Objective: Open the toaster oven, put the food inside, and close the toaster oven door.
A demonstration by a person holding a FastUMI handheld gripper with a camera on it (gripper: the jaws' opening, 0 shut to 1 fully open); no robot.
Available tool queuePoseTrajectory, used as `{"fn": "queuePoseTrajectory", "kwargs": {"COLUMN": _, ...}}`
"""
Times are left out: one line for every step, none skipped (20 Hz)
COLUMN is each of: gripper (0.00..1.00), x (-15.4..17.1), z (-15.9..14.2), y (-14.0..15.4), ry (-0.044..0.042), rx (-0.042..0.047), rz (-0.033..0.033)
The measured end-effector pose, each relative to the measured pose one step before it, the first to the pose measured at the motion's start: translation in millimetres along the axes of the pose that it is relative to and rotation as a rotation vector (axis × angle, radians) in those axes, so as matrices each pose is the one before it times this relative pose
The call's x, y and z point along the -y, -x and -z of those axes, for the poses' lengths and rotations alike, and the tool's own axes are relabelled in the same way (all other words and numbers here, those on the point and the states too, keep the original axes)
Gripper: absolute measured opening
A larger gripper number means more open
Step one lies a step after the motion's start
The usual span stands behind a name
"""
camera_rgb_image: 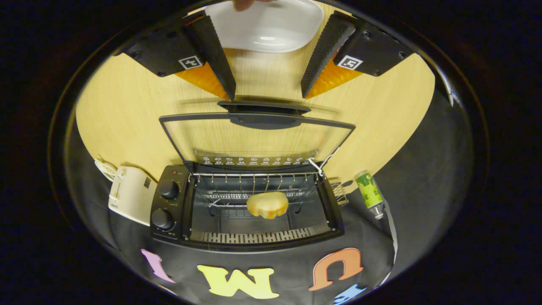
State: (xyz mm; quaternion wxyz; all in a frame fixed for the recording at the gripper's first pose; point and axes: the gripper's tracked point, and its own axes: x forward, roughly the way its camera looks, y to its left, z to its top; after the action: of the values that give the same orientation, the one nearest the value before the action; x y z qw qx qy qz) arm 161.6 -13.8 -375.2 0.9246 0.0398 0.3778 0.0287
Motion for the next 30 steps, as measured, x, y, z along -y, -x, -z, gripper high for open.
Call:
{"fn": "queuePoseTrajectory", "kwargs": {"gripper": 1.00, "x": -0.37, "z": 0.27, "y": 0.16, "ry": -0.00525, "rx": -0.00791, "rz": 0.00146}}
{"fn": "queuePoseTrajectory", "kwargs": {"gripper": 1.00, "x": 0.28, "z": -1.31, "y": -1.47, "ry": -0.00348, "rx": -0.00976, "rz": 0.00379}}
{"fn": "queuePoseTrajectory", "kwargs": {"gripper": 0.99, "x": -0.60, "z": -0.94, "y": 0.18, "ry": 0.00459, "rx": 0.00461, "rz": 0.00031}}
{"fn": "queuePoseTrajectory", "kwargs": {"gripper": 1.00, "x": -0.28, "z": -1.44, "y": 1.23, "ry": -0.00668, "rx": 0.00453, "rz": -0.00443}}
{"fn": "queuePoseTrajectory", "kwargs": {"gripper": 1.00, "x": -0.58, "z": -3.72, "y": 5.22, "ry": -0.00884, "rx": 0.01741, "rz": -0.00185}}
{"fn": "queuePoseTrajectory", "kwargs": {"gripper": 1.00, "x": -1.06, "z": -4.54, "y": 4.67, "ry": 0.00370, "rx": 0.01567, "rz": 0.00176}}
{"fn": "queuePoseTrajectory", "kwargs": {"gripper": 1.00, "x": -1.57, "z": -5.74, "y": 5.85, "ry": 0.00850, "rx": 0.01949, "rz": 0.00302}}
{"fn": "queuePoseTrajectory", "kwargs": {"gripper": 0.99, "x": -1.11, "z": -8.11, "y": 5.60, "ry": 0.01198, "rx": 0.02853, "rz": 0.00213}}
{"fn": "queuePoseTrajectory", "kwargs": {"gripper": 0.99, "x": -1.41, "z": -9.17, "y": 6.01, "ry": 0.01450, "rx": 0.03752, "rz": 0.00191}}
{"fn": "queuePoseTrajectory", "kwargs": {"gripper": 1.00, "x": -0.08, "z": -10.42, "y": 3.87, "ry": 0.02255, "rx": 0.03844, "rz": 0.00259}}
{"fn": "queuePoseTrajectory", "kwargs": {"gripper": 1.00, "x": -0.66, "z": -8.32, "y": 2.91, "ry": 0.01895, "rx": 0.03507, "rz": 0.00006}}
{"fn": "queuePoseTrajectory", "kwargs": {"gripper": 1.00, "x": 0.40, "z": -7.92, "y": 1.00, "ry": 0.00898, "rx": 0.03227, "rz": 0.00002}}
{"fn": "queuePoseTrajectory", "kwargs": {"gripper": 1.00, "x": 1.81, "z": -6.40, "y": 0.76, "ry": -0.00026, "rx": 0.02637, "rz": 0.00713}}
{"fn": "queuePoseTrajectory", "kwargs": {"gripper": 1.00, "x": -0.37, "z": -5.96, "y": -0.39, "ry": -0.00515, "rx": 0.01673, "rz": 0.00026}}
{"fn": "queuePoseTrajectory", "kwargs": {"gripper": 1.00, "x": 0.77, "z": -7.42, "y": -0.27, "ry": -0.00042, "rx": 0.01826, "rz": 0.00073}}
{"fn": "queuePoseTrajectory", "kwargs": {"gripper": 1.00, "x": 1.30, "z": -7.93, "y": -1.08, "ry": 0.00401, "rx": 0.01791, "rz": 0.00190}}
{"fn": "queuePoseTrajectory", "kwargs": {"gripper": 1.00, "x": -0.71, "z": -5.83, "y": -1.33, "ry": 0.00338, "rx": 0.01432, "rz": 0.00185}}
{"fn": "queuePoseTrajectory", "kwargs": {"gripper": 1.00, "x": -0.71, "z": -6.48, "y": -1.66, "ry": -0.00160, "rx": 0.01467, "rz": 0.00173}}
{"fn": "queuePoseTrajectory", "kwargs": {"gripper": 1.00, "x": 1.43, "z": -6.63, "y": -1.15, "ry": -0.00390, "rx": 0.01606, "rz": 0.00206}}
{"fn": "queuePoseTrajectory", "kwargs": {"gripper": 1.00, "x": 0.89, "z": -7.17, "y": -2.22, "ry": -0.00614, "rx": 0.01394, "rz": 0.00251}}
{"fn": "queuePoseTrajectory", "kwargs": {"gripper": 1.00, "x": -0.14, "z": -7.47, "y": -3.81, "ry": -0.00620, "rx": 0.01570, "rz": 0.00294}}
{"fn": "queuePoseTrajectory", "kwargs": {"gripper": 1.00, "x": 1.83, "z": -6.86, "y": -3.61, "ry": -0.00334, "rx": 0.01094, "rz": 0.00801}}
{"fn": "queuePoseTrajectory", "kwargs": {"gripper": 1.00, "x": 2.46, "z": -5.97, "y": -3.49, "ry": -0.00930, "rx": 0.01134, "rz": 0.00747}}
{"fn": "queuePoseTrajectory", "kwargs": {"gripper": 1.00, "x": 1.45, "z": -5.22, "y": -3.87, "ry": -0.01221, "rx": 0.00920, "rz": 0.00854}}
{"fn": "queuePoseTrajectory", "kwargs": {"gripper": 1.00, "x": 1.54, "z": -4.49, "y": -3.83, "ry": -0.00892, "rx": 0.00914, "rz": 0.01066}}
{"fn": "queuePoseTrajectory", "kwargs": {"gripper": 1.00, "x": 1.16, "z": -4.79, "y": -3.04, "ry": -0.00473, "rx": 0.01131, "rz": 0.00993}}
{"fn": "queuePoseTrajectory", "kwargs": {"gripper": 1.00, "x": 1.32, "z": -3.33, "y": -3.18, "ry": -0.00015, "rx": 0.00915, "rz": 0.01367}}
{"fn": "queuePoseTrajectory", "kwargs": {"gripper": 1.00, "x": 3.44, "z": -2.78, "y": -2.56, "ry": 0.00637, "rx": 0.00725, "rz": 0.02226}}
{"fn": "queuePoseTrajectory", "kwargs": {"gripper": 1.00, "x": -0.65, "z": -4.50, "y": -1.78, "ry": -0.00355, "rx": 0.01564, "rz": 0.00663}}
{"fn": "queuePoseTrajectory", "kwargs": {"gripper": 1.00, "x": -2.16, "z": -1.89, "y": -1.46, "ry": -0.00648, "rx": 0.00570, "rz": -0.00096}}
